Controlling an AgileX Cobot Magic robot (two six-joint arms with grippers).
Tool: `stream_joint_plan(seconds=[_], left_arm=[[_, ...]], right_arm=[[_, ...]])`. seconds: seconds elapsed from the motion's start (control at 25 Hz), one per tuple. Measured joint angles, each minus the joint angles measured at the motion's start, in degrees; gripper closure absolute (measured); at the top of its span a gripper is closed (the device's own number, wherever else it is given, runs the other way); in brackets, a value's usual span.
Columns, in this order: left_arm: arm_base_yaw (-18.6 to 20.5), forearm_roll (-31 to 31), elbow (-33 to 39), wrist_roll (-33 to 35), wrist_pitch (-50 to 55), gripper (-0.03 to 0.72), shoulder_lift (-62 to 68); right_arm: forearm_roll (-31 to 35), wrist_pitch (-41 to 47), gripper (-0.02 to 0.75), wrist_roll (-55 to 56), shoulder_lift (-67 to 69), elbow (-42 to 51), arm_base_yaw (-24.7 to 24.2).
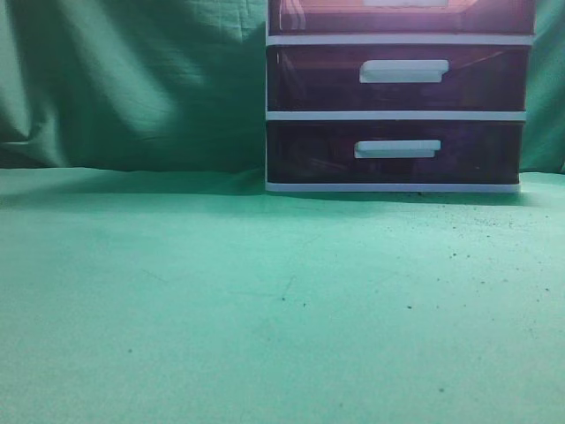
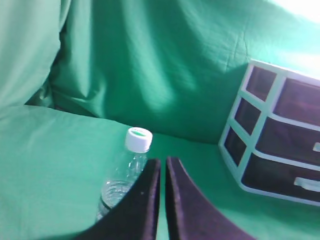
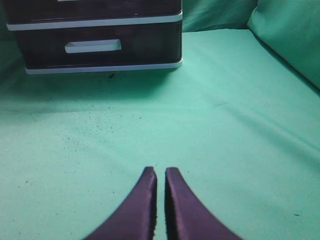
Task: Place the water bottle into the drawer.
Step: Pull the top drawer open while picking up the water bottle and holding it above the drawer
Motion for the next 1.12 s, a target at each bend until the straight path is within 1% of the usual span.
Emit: stream_joint_plan(seconds=[0.12, 0.16, 0.24, 0.28, 0.4, 0.52, 0.6, 0.68, 0.72, 0.76, 0.8, 0.92, 1.04, 1.12], left_arm=[[0.0, 0.0, -4.5, 0.0, 1.5, 0.688, 6.1], [0.0, -0.9, -5.4, 0.0, 1.6, 0.688, 7.9], [0.0, -2.7, -5.9, 0.0, 1.7, 0.688, 11.8], [0.0, -2.8, -6.0, 0.4, 2.0, 0.688, 13.1], [0.0, 1.0, -6.1, 5.1, 2.2, 0.688, 18.1], [0.0, 4.9, -7.6, 7.9, 2.4, 0.535, 24.7], [0.0, 5.9, -9.3, 8.4, 2.5, 0.395, 29.2], [0.0, 6.1, -11.5, 8.7, 2.5, 0.206, 34.0], [0.0, 6.1, -12.5, 8.7, 2.5, 0.132, 36.0], [0.0, 6.1, -13.3, 8.7, 2.3, 0.076, 38.5], [0.0, 6.1, -14.2, 8.7, 2.0, 0.043, 40.8], [0.0, 5.6, -16.0, 8.7, -1.4, 0.047, 47.2], [0.0, 4.1, -17.0, 8.7, -8.0, 0.047, 53.3], [0.0, 4.1, -18.1, 8.7, -10.6, 0.047, 57.7]], right_arm=[[0.0, 0.0, 0.691, 0.0, 0.0, 0.0, 0.0], [0.0, 0.0, 0.691, 0.0, 0.0, 0.0, 0.0], [0.0, 0.0, 0.691, 0.0, 0.0, 0.0, 0.0], [0.0, 0.0, 0.691, 0.0, 0.0, 0.0, 0.0], [0.0, 0.0, 0.691, 0.0, 0.0, 0.0, 0.0], [0.0, 0.0, 0.691, 0.0, 0.0, 0.0, 0.0], [0.0, 0.0, 0.691, 0.0, 0.0, 0.0, 0.0], [0.0, 0.0, 0.691, 0.0, 0.0, 0.0, 0.0], [0.0, 0.0, 0.691, 0.0, 0.0, 0.0, 0.0], [0.0, 0.0, 0.691, 0.0, 0.0, 0.0, 0.0], [0.0, 0.0, 0.691, 0.0, 0.0, 0.0, 0.0], [0.0, 0.0, 0.691, 0.0, 0.0, 0.0, 0.0], [0.0, 0.0, 0.691, 0.0, 0.0, 0.0, 0.0], [0.0, 0.0, 0.691, 0.0, 0.0, 0.0, 0.0]])
